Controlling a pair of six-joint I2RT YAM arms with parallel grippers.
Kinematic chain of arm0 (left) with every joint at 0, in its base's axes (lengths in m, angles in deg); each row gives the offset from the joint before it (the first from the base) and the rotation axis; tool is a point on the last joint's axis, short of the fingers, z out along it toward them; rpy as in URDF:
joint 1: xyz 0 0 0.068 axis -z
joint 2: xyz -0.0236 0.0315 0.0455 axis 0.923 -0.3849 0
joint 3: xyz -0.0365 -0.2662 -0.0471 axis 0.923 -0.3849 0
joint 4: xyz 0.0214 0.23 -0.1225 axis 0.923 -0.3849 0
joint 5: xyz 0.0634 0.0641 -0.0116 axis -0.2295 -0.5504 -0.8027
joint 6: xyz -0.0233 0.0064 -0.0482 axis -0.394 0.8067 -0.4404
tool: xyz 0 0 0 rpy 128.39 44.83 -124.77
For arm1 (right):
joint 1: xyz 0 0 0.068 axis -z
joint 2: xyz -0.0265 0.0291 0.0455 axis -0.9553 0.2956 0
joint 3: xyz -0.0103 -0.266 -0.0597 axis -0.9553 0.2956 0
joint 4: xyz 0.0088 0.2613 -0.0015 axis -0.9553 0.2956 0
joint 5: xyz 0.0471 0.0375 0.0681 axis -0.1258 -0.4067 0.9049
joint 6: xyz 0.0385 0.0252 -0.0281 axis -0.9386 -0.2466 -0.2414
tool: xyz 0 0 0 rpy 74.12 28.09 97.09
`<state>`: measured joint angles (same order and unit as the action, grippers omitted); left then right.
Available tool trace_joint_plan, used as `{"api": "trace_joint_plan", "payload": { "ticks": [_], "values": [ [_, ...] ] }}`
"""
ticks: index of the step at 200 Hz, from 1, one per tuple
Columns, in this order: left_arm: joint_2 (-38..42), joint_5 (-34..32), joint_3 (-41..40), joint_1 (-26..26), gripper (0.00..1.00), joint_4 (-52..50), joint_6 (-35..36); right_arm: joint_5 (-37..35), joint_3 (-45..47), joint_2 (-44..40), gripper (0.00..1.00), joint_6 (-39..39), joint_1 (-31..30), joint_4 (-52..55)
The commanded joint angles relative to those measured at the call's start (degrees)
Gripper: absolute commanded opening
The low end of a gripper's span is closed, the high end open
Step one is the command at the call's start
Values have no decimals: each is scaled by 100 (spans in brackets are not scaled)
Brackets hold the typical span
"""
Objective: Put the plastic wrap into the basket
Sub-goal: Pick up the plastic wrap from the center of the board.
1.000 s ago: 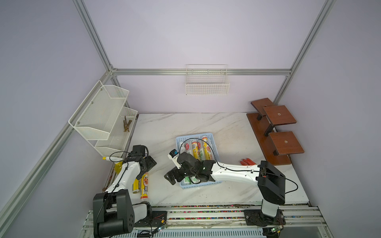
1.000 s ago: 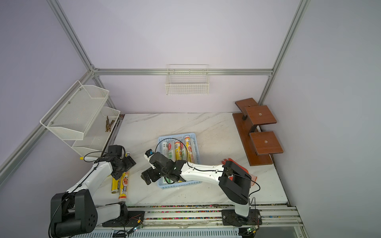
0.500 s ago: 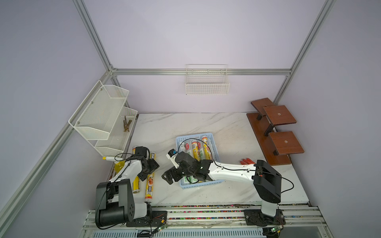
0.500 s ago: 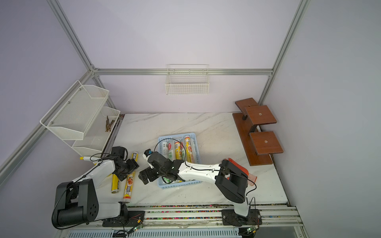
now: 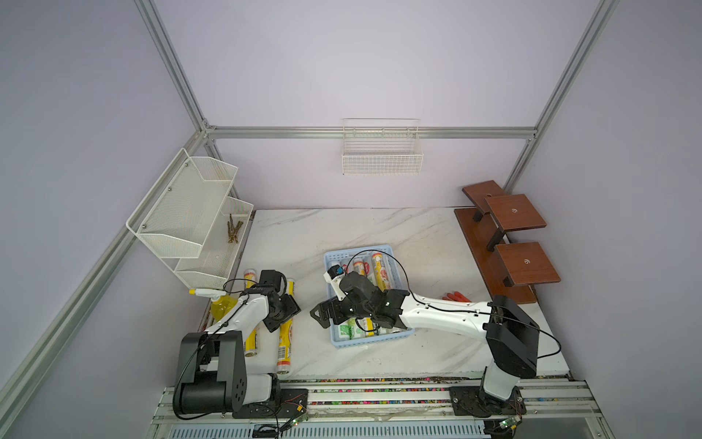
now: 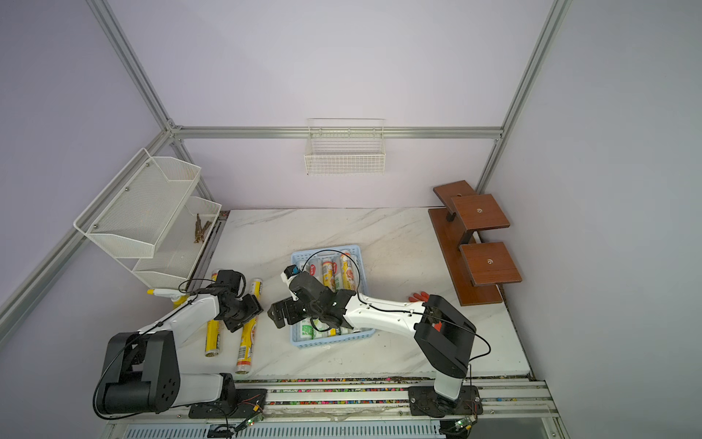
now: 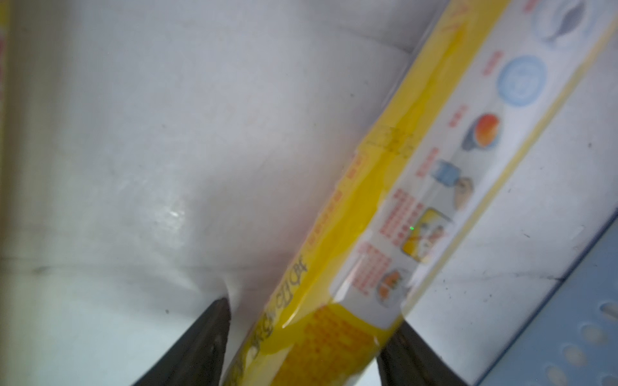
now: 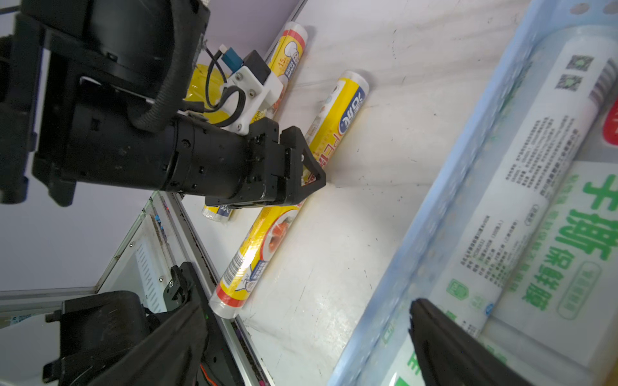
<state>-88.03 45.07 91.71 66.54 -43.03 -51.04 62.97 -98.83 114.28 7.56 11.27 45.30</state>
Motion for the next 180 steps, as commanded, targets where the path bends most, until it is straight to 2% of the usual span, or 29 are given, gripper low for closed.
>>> {"api": "trace_joint_plan", "payload": {
  "ticks": [1,42,85,126,164,180],
  "values": [
    [-66,-203,-18,217,69,-367,-25,348,66,121,99,-206,-17,-132],
    [-269,-450,254,694,70,-757,-33,311,88,77,99,-241,-22,-12],
    [-686,-470,364,776,63,-821,80,-56,316,-216,99,-235,71,16],
    [-726,-460,516,894,50,-884,173,-170,718,-503,99,-406,190,-167],
    [-376,-711,1047,943,34,-1517,459,-486,1092,-943,99,-537,271,-331],
    [71,-793,1356,965,29,-1788,519,-631,1270,-1195,99,-552,301,-440]
  ]
}}
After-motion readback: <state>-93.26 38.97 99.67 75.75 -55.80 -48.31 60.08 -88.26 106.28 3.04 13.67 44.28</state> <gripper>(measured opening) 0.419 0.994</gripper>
